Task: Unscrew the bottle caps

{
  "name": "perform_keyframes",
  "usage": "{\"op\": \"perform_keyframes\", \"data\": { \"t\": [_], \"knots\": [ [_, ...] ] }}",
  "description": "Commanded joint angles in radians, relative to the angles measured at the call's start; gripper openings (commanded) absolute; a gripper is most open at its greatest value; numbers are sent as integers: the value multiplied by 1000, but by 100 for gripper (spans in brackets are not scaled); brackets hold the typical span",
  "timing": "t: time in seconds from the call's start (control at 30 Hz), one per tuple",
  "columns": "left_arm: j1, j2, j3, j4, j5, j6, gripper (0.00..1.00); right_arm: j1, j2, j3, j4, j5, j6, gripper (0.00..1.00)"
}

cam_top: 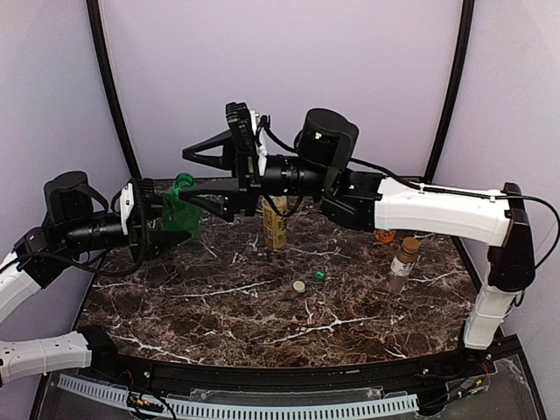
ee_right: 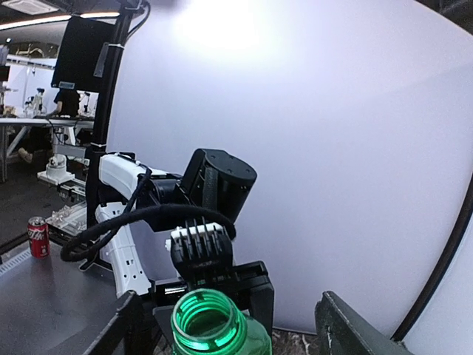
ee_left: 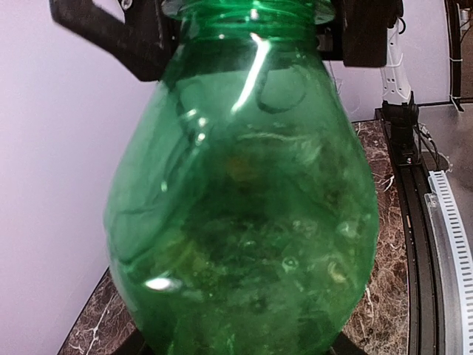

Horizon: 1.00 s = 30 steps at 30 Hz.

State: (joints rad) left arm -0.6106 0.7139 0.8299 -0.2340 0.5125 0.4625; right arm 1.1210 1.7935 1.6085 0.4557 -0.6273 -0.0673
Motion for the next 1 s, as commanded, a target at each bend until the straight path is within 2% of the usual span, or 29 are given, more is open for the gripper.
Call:
{"op": "perform_keyframes", "data": {
  "t": [0.0, 0.07, 0.23, 0.4, 0.47, 0.53, 0.57, 0.6, 0.7, 0.73, 0.77, 0.83, 0.9, 0.97],
  "knots": [
    [6, -8, 5, 11, 14, -4, 1, 16, 25, 78, -27, -24, 20, 71],
    [6, -9, 5, 13, 10, -1, 1, 17, 40, 101, -82, -12, 3, 66],
    [6, -11, 6, 12, 2, 1, 1, 19, 49, 117, -158, 11, -38, 64],
    [6, -10, 3, 15, 1, 4, 1, 22, 56, 134, -189, 20, -45, 53],
    [6, -9, 1, 15, -1, 6, 1, 22, 56, 137, -197, 29, -42, 43],
    [6, -9, 1, 15, -3, 6, 1, 23, 51, 127, -186, 35, -37, 19],
    [6, -10, 0, 14, -6, 7, 1, 25, 46, 118, -174, 39, -35, 11],
    [6, -10, -1, 13, -8, 8, 1, 27, 42, 112, -169, 43, -38, 6],
    [6, -12, -7, 14, -9, 10, 1, 29, 32, 110, -180, 50, -38, 0],
    [6, -13, -9, 15, -11, 7, 11, 29, 26, 104, -183, 55, -38, 0],
    [6, -15, -13, 16, -16, 5, 40, 28, 14, 95, -186, 66, -39, 0],
    [6, -19, -19, 23, -38, -6, 90, 23, -22, 70, -207, 114, -49, 0],
    [6, -25, -27, 32, -69, -13, 98, 6, -66, 42, -255, 210, -53, 0],
    [6, -32, -36, 41, -106, -12, 99, -31, -116, 11, -329, 325, -49, 0]
  ]
}}
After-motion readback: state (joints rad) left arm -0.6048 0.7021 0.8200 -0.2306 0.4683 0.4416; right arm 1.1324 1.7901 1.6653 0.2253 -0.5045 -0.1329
